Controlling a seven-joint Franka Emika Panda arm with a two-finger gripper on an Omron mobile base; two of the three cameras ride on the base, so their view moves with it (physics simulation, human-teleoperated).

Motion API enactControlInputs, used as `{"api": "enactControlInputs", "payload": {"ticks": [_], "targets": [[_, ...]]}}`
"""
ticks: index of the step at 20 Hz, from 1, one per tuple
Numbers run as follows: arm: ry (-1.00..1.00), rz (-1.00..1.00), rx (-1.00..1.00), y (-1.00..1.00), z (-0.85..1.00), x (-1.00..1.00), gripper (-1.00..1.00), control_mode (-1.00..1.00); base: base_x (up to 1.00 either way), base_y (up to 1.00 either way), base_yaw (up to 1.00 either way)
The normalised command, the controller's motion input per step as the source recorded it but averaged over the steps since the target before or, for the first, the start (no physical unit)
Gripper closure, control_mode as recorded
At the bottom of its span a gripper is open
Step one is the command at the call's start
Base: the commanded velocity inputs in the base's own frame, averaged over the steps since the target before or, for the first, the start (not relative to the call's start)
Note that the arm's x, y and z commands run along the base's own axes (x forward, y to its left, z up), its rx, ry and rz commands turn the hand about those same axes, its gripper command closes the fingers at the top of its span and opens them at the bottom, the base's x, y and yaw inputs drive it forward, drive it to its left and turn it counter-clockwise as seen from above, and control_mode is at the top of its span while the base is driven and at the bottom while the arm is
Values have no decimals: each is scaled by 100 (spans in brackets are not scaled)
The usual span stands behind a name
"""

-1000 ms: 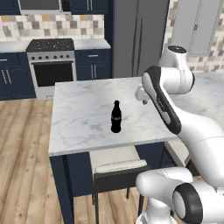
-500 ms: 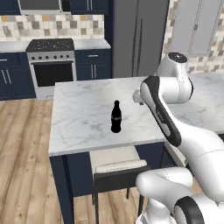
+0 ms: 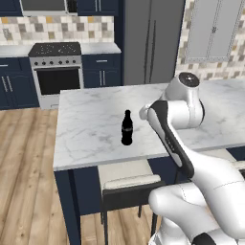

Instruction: Place the large bottle from the dining counter next to the other large bottle outside the sink, and place the small bottle from the dining counter next to the other small bottle inside the sink.

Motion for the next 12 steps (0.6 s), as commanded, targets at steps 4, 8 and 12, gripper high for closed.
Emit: {"api": "enactControlInputs", "payload": {"ticks": [4,8,12], "targets": [[-6,0,0,24,-26,1,-100,-100,0,0,0],[-4,0,0,23,-30,6,-100,-100,0,0,0],[0,0,0,18,-23,13,-100,-100,0,0,0]]}}
